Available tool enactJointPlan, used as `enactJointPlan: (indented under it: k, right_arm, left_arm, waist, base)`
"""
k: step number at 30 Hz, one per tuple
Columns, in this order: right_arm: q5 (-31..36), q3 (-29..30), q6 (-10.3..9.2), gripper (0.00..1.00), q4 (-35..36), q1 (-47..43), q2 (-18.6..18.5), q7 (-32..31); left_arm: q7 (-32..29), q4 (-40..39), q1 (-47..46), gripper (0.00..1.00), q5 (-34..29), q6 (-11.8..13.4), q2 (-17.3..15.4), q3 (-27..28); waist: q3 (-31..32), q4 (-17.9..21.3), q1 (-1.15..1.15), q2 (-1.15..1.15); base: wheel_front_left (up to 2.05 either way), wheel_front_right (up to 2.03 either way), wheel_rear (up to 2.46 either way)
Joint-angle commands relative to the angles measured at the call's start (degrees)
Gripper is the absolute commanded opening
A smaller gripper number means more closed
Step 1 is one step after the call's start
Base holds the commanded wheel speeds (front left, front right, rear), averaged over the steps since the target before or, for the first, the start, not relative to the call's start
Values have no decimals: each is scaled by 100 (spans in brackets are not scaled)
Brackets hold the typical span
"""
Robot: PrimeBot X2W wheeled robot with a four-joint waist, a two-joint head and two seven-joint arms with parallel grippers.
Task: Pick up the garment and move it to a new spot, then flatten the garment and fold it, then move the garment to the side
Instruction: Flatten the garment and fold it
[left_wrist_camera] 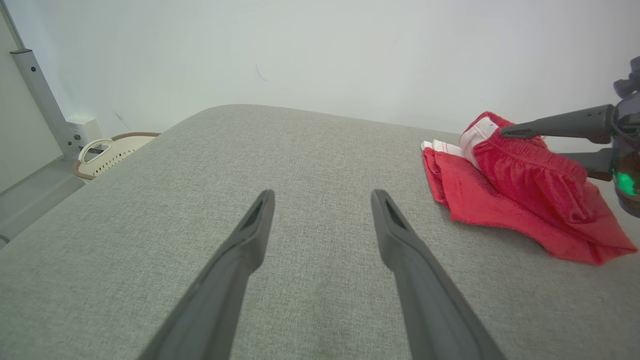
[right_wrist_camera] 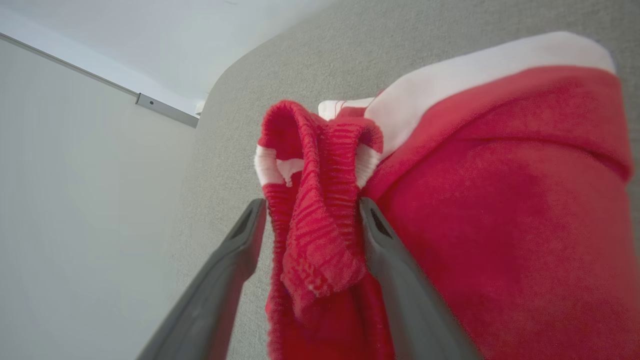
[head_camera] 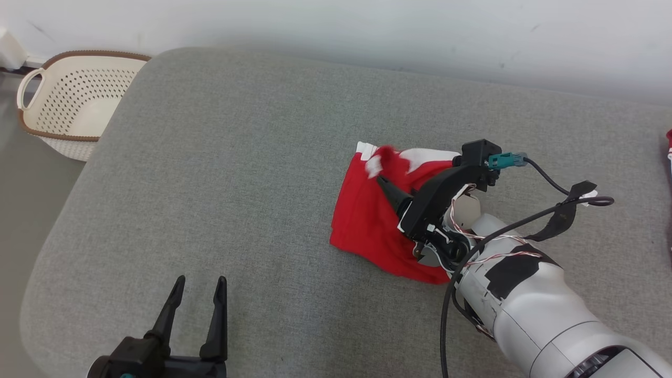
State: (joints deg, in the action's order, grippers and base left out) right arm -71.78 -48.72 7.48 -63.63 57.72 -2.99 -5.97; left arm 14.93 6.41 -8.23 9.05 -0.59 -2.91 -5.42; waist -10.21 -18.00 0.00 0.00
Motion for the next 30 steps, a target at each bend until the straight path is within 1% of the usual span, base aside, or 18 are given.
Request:
enactJointPlan:
  k: [1, 5, 8, 14, 17, 20, 23, 27, 30]
  right_arm:
    - [-68, -50, 2, 100, 30, 19, 18, 68]
    - [-82, -109, 2, 100, 131, 11, 18, 196]
    - [-68, -130, 2, 100, 334, 4, -39, 456]
    - [158, -317, 2, 100, 783, -104, -420, 1060]
    - [336, -453, 2, 100, 860, -139, -649, 1367]
    - [344, -497, 2, 100, 888, -246, -796, 1564]
    - [466, -593, 2, 100, 810, -303, -949, 1684]
    - [432, -640, 2, 100, 706, -406, -1016, 1690]
    - [368, -676, 2, 100, 588, -462, -996, 1558]
  left_arm:
    - [20, 22, 12, 100, 21, 12, -2, 45]
    - [20, 16, 75, 100, -32, 3, -1, 90]
    - [20, 3, 127, 100, -67, -14, -2, 145]
    - [20, -59, 231, 100, -151, -21, -3, 229]
    - [20, -87, 273, 100, -184, -28, -2, 276]
    - [20, -129, 330, 100, -213, -28, -3, 324]
    - [20, -174, 376, 100, -244, -22, -2, 377]
    - [20, -242, 408, 100, -284, -16, -3, 435]
    - [20, -288, 396, 100, -302, -13, -3, 465]
  waist:
    - [35, 40, 0, 0]
    - [89, 111, 0, 0]
    - [149, 185, 0, 0]
    - [274, 325, 0, 0]
    - [315, 387, 0, 0]
    - [355, 442, 0, 0]
    - [383, 489, 0, 0]
    - [376, 546, 0, 0]
    - [338, 569, 0, 0]
  base:
    - [0, 0, 0]
    - [0, 0, 0]
    - [0, 0, 0]
    - [0, 0, 0]
    - [0, 0, 0]
    - [0, 0, 0]
    - [0, 0, 0]
    - [0, 0, 0]
    - [0, 0, 0]
